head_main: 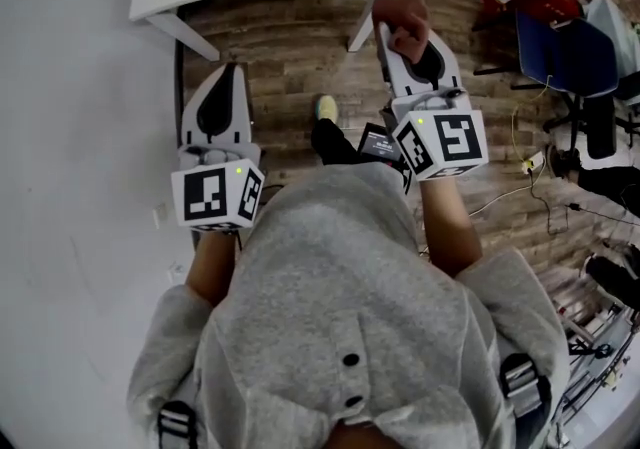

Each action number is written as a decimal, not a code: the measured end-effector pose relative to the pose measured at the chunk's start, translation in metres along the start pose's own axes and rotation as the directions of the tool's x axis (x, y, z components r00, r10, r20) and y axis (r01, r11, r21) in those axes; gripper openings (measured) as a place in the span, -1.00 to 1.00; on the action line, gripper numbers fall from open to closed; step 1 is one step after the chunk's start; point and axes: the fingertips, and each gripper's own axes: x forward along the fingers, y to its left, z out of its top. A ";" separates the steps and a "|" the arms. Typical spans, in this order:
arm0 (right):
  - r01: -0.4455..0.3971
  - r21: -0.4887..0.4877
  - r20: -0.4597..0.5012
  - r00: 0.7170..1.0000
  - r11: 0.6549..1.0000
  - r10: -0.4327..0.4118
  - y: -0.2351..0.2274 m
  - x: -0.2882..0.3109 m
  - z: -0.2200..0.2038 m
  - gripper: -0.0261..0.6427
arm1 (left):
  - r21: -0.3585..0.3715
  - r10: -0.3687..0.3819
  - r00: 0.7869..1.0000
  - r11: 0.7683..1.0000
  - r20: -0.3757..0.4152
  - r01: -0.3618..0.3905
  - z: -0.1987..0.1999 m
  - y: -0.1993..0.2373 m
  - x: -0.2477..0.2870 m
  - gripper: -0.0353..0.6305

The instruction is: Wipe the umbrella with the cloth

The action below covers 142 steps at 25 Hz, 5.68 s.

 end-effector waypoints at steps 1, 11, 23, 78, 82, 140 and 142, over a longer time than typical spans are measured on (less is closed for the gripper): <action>-0.002 -0.001 -0.010 1.000 1.000 0.002 -0.007 0.012 -0.002 -0.60 | -0.002 -0.001 1.000 1.000 -0.007 0.001 0.000 0.003 0.014 -0.85; -0.033 0.040 0.000 0.999 0.999 0.033 -0.072 0.118 0.002 -0.61 | -0.028 0.014 0.998 1.000 -0.059 -0.015 0.005 0.031 0.143 -0.85; -0.121 0.092 -0.062 0.990 0.988 0.126 -0.120 0.211 -0.005 -0.65 | -0.027 0.027 0.993 0.999 -0.113 -0.030 0.011 0.050 0.250 -0.85; -0.136 -0.100 -0.250 0.962 0.986 0.108 -0.162 0.535 -0.007 -0.62 | -0.142 -0.162 0.944 0.982 -0.287 0.125 -0.008 0.209 0.510 -0.85; -0.178 -0.137 -0.290 0.948 0.974 0.133 -0.154 0.553 -0.020 -0.62 | -0.178 -0.184 0.933 0.975 -0.309 0.134 -0.025 0.219 0.521 -0.85; -0.525 -0.390 -0.547 0.793 0.757 0.268 -0.151 0.699 -0.172 -0.62 | -0.196 -0.162 0.583 0.981 -0.796 0.004 -0.233 0.259 0.475 -0.43; -0.484 -0.396 -0.545 0.808 0.780 0.225 -0.161 0.707 -0.170 -0.62 | -0.218 -0.193 0.583 0.976 -0.790 0.028 -0.233 0.268 0.470 -0.43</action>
